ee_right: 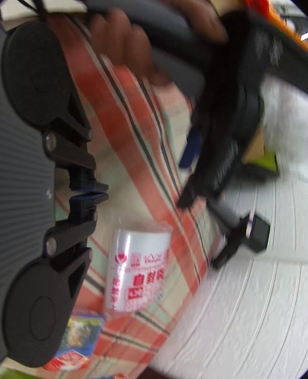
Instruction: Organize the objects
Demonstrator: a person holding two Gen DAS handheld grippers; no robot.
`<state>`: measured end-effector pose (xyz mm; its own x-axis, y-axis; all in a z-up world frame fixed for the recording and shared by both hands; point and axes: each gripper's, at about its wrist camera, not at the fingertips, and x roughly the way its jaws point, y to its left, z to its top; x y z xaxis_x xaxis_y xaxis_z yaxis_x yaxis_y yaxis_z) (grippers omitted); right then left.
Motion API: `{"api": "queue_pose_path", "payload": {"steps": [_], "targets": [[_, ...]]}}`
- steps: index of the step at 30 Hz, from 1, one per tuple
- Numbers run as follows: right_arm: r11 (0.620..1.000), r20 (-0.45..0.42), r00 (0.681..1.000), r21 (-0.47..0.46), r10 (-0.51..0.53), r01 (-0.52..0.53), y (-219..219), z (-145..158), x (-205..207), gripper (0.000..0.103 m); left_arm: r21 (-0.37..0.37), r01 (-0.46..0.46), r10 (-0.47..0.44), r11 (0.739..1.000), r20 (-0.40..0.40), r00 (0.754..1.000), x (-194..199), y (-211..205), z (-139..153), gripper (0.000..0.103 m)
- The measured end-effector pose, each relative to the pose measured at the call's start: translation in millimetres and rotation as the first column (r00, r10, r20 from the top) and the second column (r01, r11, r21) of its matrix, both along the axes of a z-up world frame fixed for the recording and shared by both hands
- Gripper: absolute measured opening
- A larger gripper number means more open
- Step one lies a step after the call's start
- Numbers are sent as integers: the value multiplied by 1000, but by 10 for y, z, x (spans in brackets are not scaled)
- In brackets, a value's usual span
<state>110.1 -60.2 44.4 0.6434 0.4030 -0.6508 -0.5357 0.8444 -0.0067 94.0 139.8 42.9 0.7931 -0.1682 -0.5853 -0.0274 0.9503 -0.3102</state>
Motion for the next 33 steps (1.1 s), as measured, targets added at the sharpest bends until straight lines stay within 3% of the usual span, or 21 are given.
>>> {"api": "queue_pose_path", "payload": {"steps": [1, 4, 7, 10, 14, 16, 18, 21, 24, 27, 33], "targets": [[1000, 28, 999, 8, -17, 17, -59, 36, -68, 40, -6, 11, -11, 1000, -4, 1000, -28, -4, 4, 60], [994, 129, 985, 33, -111, 108, -323, 152, -87, 60, -33, 41, -42, 999, -15, 999, -69, -48, 12, 67], [979, 109, 975, 93, -193, 183, -568, 231, 169, 76, -80, 65, -68, 995, -33, 997, -22, -119, -2, 73], [985, 41, 989, 108, -139, 134, -703, 202, 494, 94, -123, 92, -99, 988, -56, 993, 78, -208, -29, 76], [990, 27, 993, 82, -117, 115, -712, 120, 711, 100, -106, 112, -121, 988, -82, 989, 204, -338, -71, 77], [992, -22, 996, 94, -85, 87, -683, 12, 828, 102, -121, 120, -132, 985, -96, 987, 264, -365, -110, 76], [989, -69, 995, 127, -69, 78, -670, -66, 891, 102, -137, 122, -139, 983, -121, 983, 312, -388, -167, 74], [984, -102, 993, 156, -66, 81, -594, -75, 835, 91, -115, 128, -142, 985, -119, 983, 284, -417, -211, 60], [990, -43, 996, 107, -83, 87, -481, -38, 613, 74, -92, 113, -123, 989, -112, 986, 179, -368, -175, 61], [983, -17, 994, 144, -112, 113, -449, 37, 441, 59, -106, 80, -89, 991, -84, 992, 34, -291, -60, 60], [970, 180, 958, 137, -224, 201, -673, 389, 22, 57, -30, 169, -167, 985, 57, 984, -84, -675, 465, 59]]}}
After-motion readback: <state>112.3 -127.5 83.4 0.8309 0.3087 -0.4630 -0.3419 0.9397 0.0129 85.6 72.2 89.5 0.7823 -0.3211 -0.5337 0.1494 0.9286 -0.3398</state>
